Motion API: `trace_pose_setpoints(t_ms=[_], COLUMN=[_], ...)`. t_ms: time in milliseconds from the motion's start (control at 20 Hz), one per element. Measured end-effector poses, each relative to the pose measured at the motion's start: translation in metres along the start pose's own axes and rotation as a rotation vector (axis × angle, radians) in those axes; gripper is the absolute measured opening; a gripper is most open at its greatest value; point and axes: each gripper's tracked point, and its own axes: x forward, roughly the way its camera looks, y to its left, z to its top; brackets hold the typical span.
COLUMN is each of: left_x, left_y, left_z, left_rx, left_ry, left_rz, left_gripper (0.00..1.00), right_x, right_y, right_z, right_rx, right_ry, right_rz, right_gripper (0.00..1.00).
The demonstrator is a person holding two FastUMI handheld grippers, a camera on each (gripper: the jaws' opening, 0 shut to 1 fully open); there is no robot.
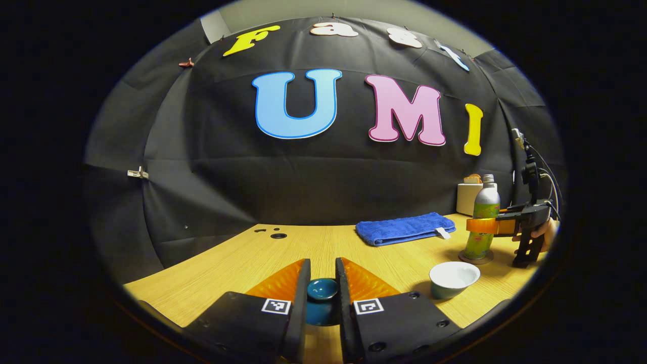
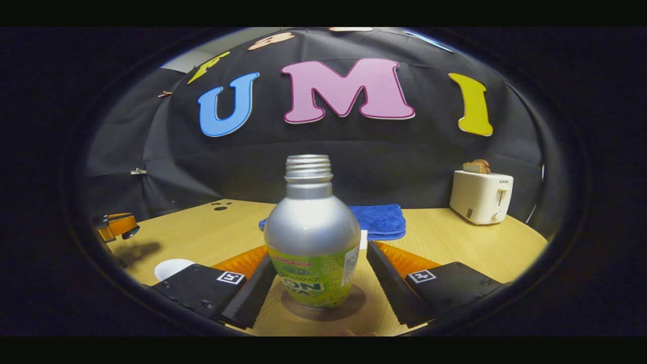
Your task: Open the teacup lid with one hand, grasp the water bottle and pour water into the teacup with the other hand; after pouring, place the water bottle on the coaster and then close the teacup lid.
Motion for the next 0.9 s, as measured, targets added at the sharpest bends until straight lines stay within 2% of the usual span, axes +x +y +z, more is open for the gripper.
trace_pose_setpoints(t_ms=[50,100,350,450,650,900], left_x=[0.0,0.0,-0.001,-0.002,-0.004,0.003], left_y=[0.0,0.0,-0.005,-0.019,-0.061,-0.138], left_z=[-0.001,0.0,-0.001,0.0,0.015,0.018], left_rx=[0.0,0.0,-0.003,-0.001,-0.011,-0.04], left_ry=[0.0,0.0,0.003,-0.001,-0.053,0.011], left_rz=[0.0,0.0,-0.02,-0.073,-0.165,-0.323], left_gripper=[0.31,0.31,0.31,0.31,0.31,0.31], right_x=[-0.005,-0.013,-0.05,-0.068,-0.104,-0.118], right_y=[0.003,0.006,0.012,0.008,0.008,0.014], right_z=[0.002,0.003,-0.009,-0.014,0.001,-0.009], right_rx=[-0.007,-0.013,-0.053,-0.059,-0.052,-0.024], right_ry=[-0.003,-0.004,0.009,0.024,-0.034,-0.056], right_rz=[0.004,0.012,0.025,0.012,0.02,0.039], right_gripper=[0.96,1.0,1.0,1.0,1.0,1.0])
